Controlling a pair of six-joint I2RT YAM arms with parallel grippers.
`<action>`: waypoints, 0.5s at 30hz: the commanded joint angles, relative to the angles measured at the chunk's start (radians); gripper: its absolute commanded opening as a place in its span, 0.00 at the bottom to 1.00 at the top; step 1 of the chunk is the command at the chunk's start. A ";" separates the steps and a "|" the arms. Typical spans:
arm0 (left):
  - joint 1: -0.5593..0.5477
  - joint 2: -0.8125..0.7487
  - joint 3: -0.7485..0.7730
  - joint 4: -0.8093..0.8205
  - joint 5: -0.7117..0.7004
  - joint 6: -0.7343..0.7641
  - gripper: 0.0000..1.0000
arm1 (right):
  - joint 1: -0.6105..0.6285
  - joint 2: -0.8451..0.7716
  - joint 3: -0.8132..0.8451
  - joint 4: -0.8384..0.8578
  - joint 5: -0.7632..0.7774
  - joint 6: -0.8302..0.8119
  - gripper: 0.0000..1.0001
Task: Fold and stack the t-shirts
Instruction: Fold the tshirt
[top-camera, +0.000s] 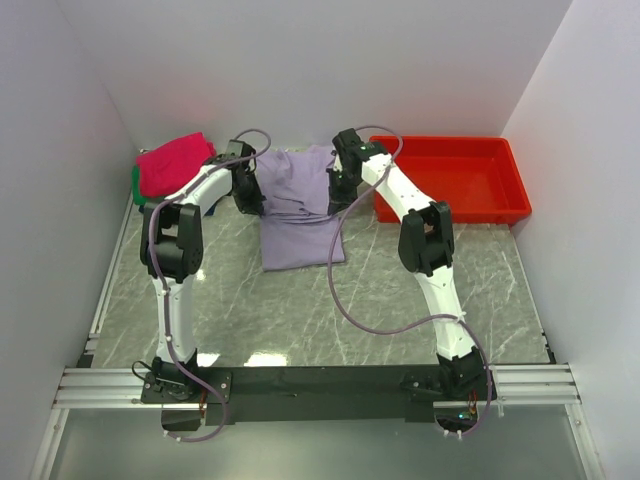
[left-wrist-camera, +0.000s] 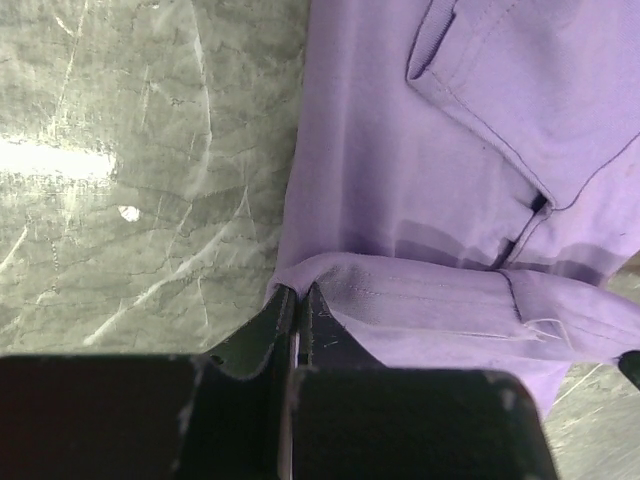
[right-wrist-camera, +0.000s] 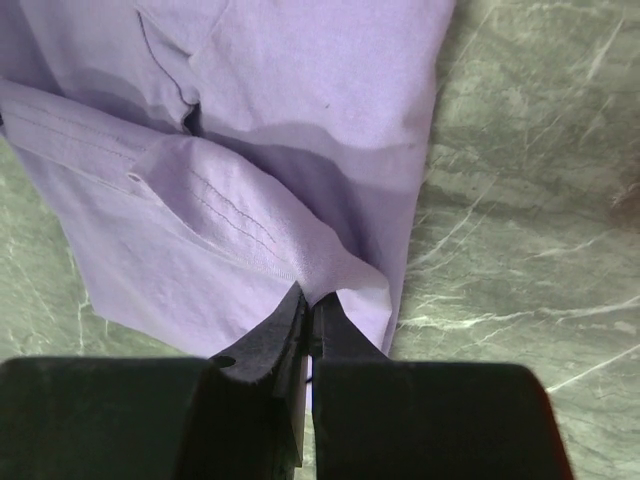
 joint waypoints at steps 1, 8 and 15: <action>0.008 0.007 0.051 0.028 0.015 0.025 0.00 | -0.013 0.011 0.044 0.020 -0.011 0.003 0.00; 0.006 0.033 0.094 0.017 0.018 0.034 0.10 | -0.016 0.016 0.046 0.018 -0.011 -0.001 0.02; 0.004 -0.051 0.095 0.051 -0.028 0.028 0.88 | -0.027 -0.045 0.084 0.018 0.017 -0.018 0.61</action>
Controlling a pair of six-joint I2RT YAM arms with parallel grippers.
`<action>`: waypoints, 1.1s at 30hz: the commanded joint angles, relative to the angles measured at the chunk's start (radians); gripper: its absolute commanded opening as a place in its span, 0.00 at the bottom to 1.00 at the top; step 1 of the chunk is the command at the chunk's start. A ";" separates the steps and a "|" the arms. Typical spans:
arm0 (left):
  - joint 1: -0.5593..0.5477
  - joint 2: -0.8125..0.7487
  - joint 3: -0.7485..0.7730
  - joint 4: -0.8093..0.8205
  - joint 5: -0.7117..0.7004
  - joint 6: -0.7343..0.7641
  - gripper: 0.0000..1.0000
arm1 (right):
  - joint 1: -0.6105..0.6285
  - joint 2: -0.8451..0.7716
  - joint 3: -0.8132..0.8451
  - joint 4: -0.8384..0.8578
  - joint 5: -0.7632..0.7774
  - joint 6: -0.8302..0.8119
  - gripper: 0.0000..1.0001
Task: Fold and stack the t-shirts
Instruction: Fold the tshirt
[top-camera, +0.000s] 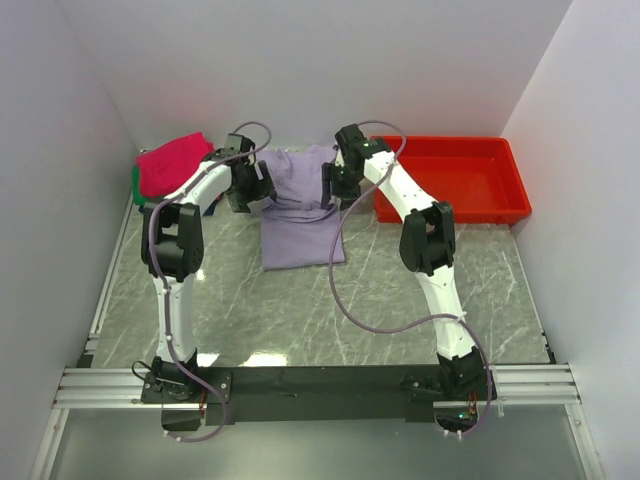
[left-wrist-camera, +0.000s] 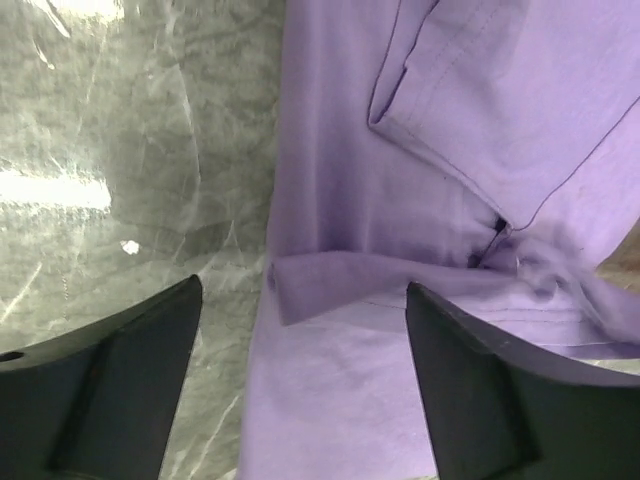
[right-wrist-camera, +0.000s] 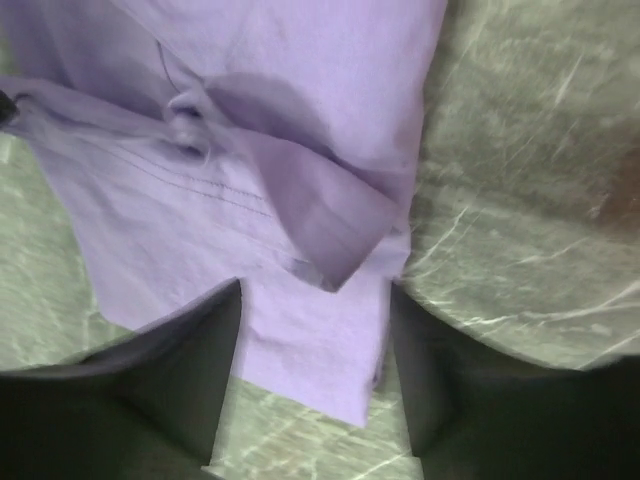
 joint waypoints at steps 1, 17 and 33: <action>0.001 -0.085 0.029 0.050 -0.012 0.003 0.89 | -0.021 -0.057 0.055 0.014 0.018 -0.017 0.70; -0.318 -0.245 -0.321 0.358 0.112 -0.017 0.90 | -0.021 -0.352 -0.393 0.112 0.063 -0.009 0.67; -0.451 -0.292 -0.669 0.569 0.170 0.044 0.89 | -0.007 -0.552 -0.675 0.165 0.129 0.022 0.66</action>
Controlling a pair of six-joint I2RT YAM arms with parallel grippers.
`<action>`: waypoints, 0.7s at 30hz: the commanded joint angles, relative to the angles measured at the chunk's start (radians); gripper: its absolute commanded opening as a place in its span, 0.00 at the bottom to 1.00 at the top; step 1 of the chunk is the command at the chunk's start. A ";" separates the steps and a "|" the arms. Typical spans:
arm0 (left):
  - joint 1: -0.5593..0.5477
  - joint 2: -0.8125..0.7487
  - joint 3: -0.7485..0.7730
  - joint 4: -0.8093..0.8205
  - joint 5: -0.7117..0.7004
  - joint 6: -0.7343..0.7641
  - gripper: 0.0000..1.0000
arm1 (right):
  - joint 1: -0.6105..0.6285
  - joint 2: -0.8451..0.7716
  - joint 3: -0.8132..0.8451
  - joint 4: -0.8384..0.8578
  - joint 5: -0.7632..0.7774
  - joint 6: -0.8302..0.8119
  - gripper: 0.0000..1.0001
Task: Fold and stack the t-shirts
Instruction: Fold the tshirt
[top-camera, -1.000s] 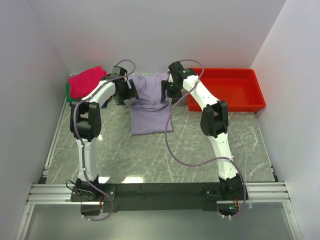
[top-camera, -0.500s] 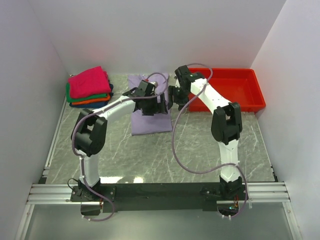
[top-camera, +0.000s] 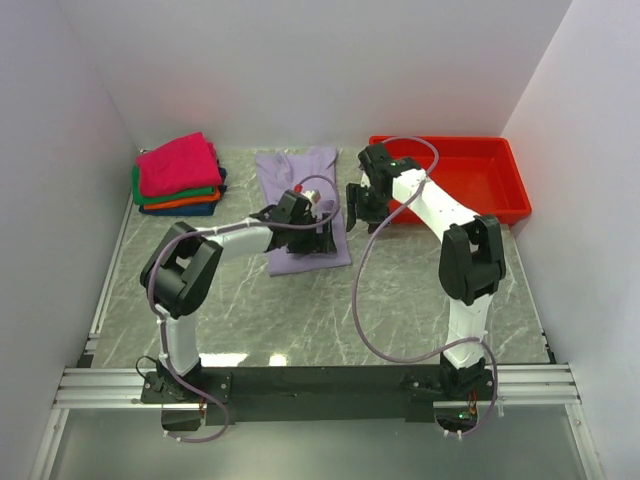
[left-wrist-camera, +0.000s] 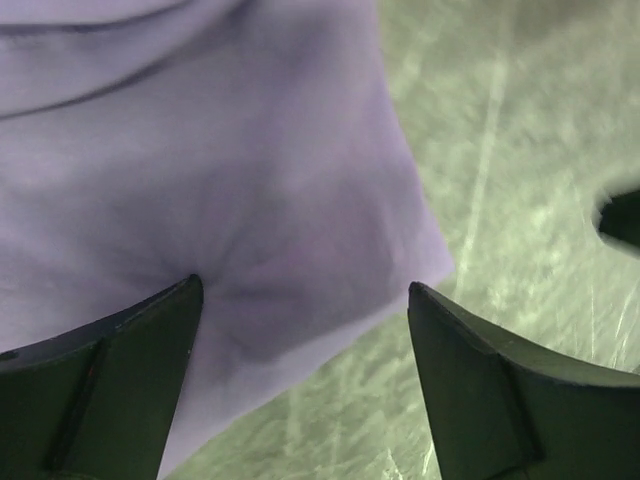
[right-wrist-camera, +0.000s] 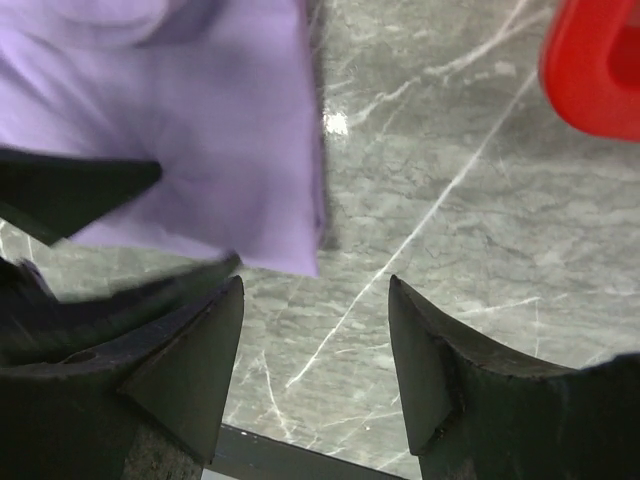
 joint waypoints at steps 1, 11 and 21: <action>-0.073 -0.049 -0.100 0.008 0.052 0.024 0.90 | 0.012 -0.082 -0.022 0.034 0.033 0.014 0.66; -0.151 -0.300 -0.421 0.022 0.068 0.000 0.90 | 0.100 -0.164 -0.118 0.044 0.062 0.041 0.66; -0.182 -0.633 -0.463 -0.098 -0.029 -0.056 0.93 | 0.343 -0.182 -0.191 0.080 0.007 0.139 0.66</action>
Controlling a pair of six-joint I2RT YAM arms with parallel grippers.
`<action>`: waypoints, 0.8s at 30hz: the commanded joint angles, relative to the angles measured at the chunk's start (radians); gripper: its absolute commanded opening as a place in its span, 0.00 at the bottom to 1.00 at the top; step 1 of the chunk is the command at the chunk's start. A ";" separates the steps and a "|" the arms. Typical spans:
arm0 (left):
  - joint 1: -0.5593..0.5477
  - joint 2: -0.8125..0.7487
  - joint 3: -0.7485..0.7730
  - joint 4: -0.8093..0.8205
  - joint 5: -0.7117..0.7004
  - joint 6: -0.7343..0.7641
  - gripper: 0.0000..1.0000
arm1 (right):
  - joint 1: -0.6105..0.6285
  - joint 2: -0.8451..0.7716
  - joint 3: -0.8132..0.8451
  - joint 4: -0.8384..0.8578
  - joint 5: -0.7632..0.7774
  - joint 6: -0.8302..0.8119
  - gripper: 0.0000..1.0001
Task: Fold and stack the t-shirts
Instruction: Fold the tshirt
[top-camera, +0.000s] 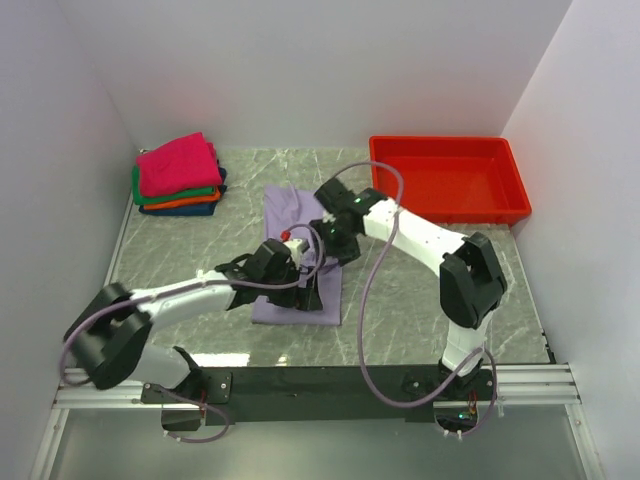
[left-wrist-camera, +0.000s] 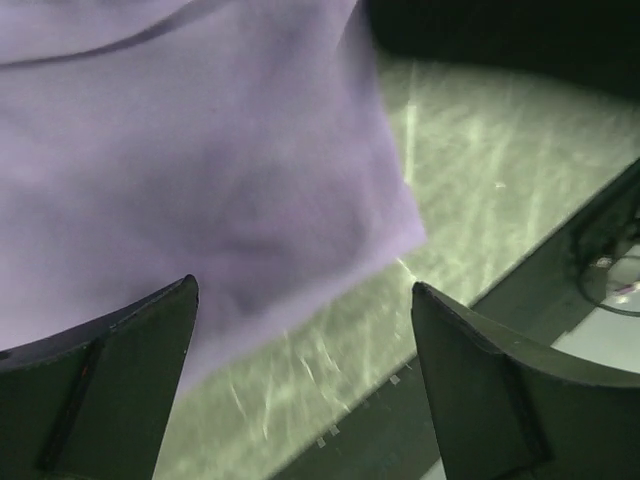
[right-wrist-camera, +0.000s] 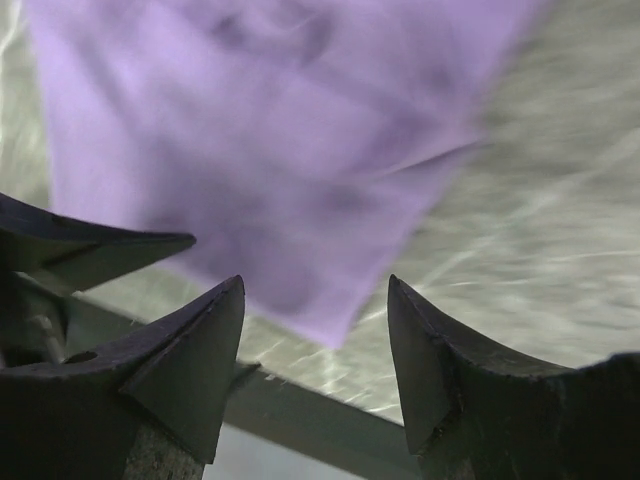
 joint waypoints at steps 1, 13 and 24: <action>-0.003 -0.172 0.062 -0.120 -0.091 -0.030 0.94 | 0.074 -0.020 -0.003 0.048 -0.035 0.057 0.66; 0.068 -0.464 0.022 -0.305 -0.226 -0.100 0.99 | 0.165 0.172 0.114 0.128 -0.111 0.094 0.66; 0.143 -0.502 0.057 -0.388 -0.204 -0.047 0.99 | 0.160 0.373 0.279 0.088 -0.042 0.072 0.66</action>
